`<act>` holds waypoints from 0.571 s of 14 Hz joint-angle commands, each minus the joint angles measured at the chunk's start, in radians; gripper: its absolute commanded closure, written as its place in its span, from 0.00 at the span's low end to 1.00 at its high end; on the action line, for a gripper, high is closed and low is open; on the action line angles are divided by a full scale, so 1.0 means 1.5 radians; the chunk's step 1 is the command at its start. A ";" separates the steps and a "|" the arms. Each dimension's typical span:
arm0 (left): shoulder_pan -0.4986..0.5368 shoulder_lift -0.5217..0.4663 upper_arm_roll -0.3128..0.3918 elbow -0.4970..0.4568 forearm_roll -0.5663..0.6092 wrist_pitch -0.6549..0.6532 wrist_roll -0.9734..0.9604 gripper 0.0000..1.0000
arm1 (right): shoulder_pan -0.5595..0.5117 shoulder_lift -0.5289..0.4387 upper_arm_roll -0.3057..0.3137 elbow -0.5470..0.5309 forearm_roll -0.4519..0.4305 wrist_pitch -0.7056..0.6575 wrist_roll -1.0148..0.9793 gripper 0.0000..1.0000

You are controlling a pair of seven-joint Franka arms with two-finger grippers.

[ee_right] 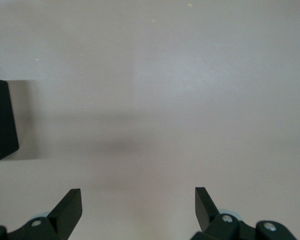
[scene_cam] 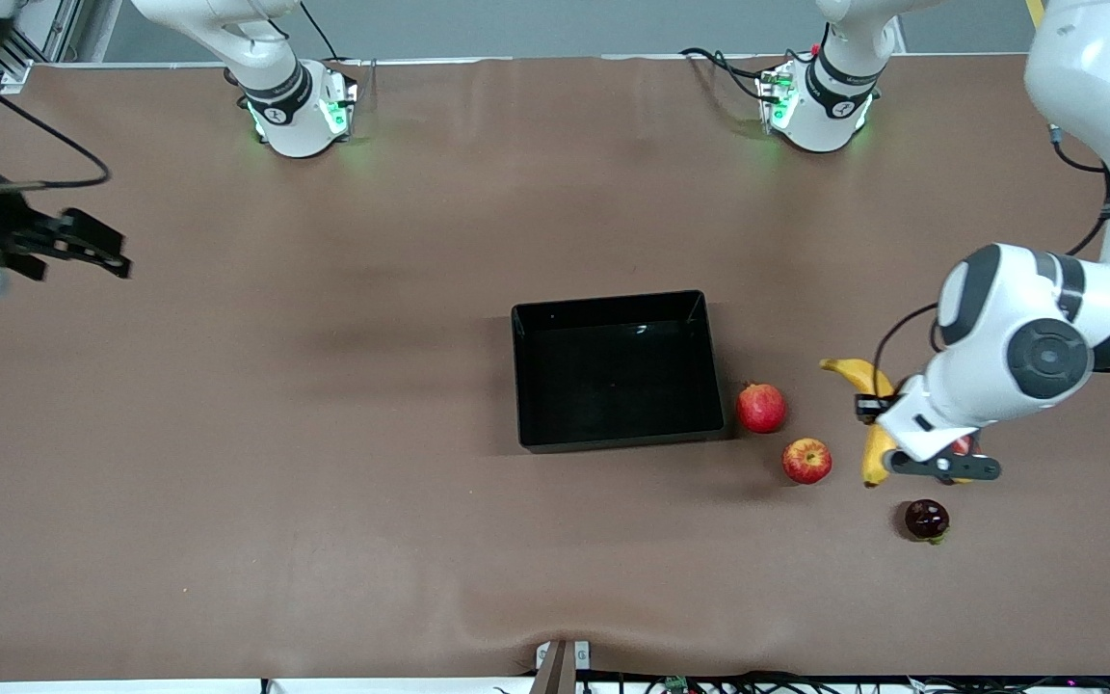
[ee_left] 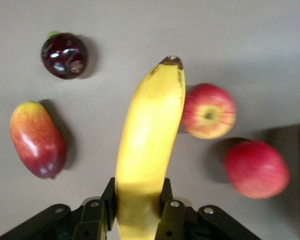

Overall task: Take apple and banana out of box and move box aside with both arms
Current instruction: 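Lift the banana out of the tray toward the other fruits, then place the banana by the fruits while the right gripper reaches the tray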

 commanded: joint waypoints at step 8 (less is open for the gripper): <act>0.073 0.130 0.004 -0.032 0.070 0.145 0.045 1.00 | 0.255 0.147 -0.003 0.013 0.028 0.167 0.057 0.00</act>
